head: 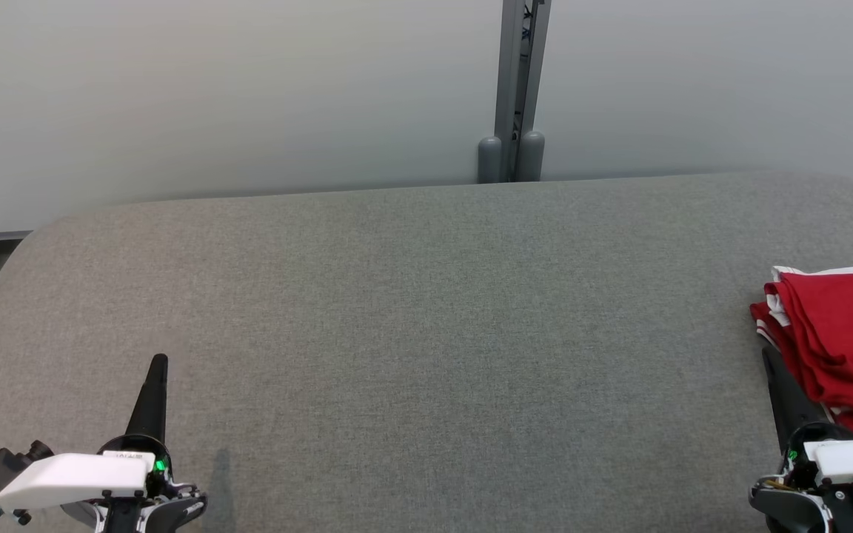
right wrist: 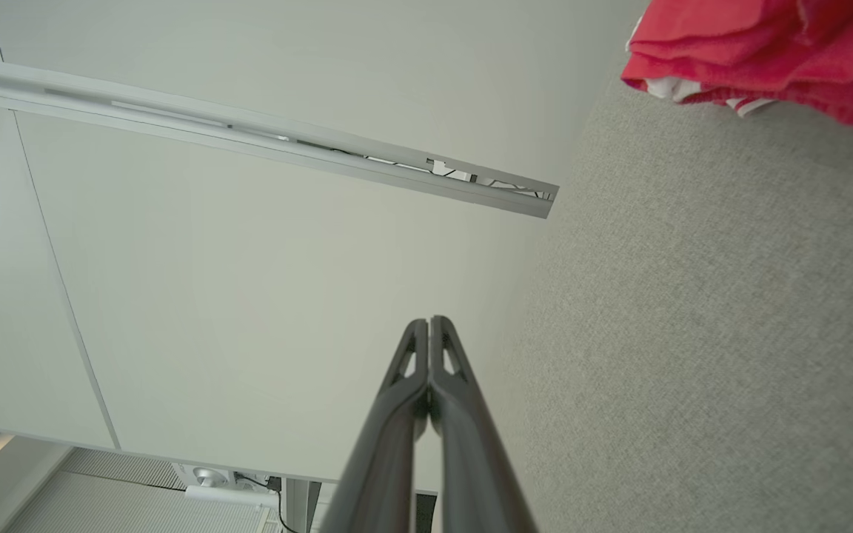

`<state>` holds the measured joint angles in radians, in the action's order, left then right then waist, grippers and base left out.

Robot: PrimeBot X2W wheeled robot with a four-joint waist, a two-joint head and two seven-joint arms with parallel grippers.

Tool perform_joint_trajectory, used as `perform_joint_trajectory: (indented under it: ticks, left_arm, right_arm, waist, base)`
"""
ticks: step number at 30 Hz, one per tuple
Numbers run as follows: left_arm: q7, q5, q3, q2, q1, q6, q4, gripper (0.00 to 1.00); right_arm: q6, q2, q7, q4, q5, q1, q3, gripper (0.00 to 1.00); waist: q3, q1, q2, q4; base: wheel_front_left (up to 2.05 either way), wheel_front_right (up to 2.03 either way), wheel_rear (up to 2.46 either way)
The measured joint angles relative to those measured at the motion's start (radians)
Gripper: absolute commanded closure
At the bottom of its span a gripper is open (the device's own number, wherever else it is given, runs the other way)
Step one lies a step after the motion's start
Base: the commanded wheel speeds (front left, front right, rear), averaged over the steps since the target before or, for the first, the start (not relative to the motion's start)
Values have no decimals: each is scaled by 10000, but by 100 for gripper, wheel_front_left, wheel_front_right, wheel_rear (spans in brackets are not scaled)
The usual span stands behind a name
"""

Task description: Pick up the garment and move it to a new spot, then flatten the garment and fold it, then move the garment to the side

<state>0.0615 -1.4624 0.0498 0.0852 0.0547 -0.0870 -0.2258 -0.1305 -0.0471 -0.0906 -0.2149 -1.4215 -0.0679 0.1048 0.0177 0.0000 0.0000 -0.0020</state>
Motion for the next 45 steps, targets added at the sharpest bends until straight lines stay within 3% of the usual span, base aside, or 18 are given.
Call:
perform_joint_trajectory:
  ticks: [27,45]
  left_arm:
    - [416,-1590,504,-288,455,-439,-196,100]
    - [441,-1588,543,-305,480,-439,-198,100]
  right_arm:
    - [2,-2,-230,-301,-1870,-360,88,100]
    - [2,-2,-232,-305,-1902,-393,88,100]
  waist:
    - [-209,0,0,20]
    - [-209,0,0,20]
  base:
    - [0,0,0]
    - [0,0,0]
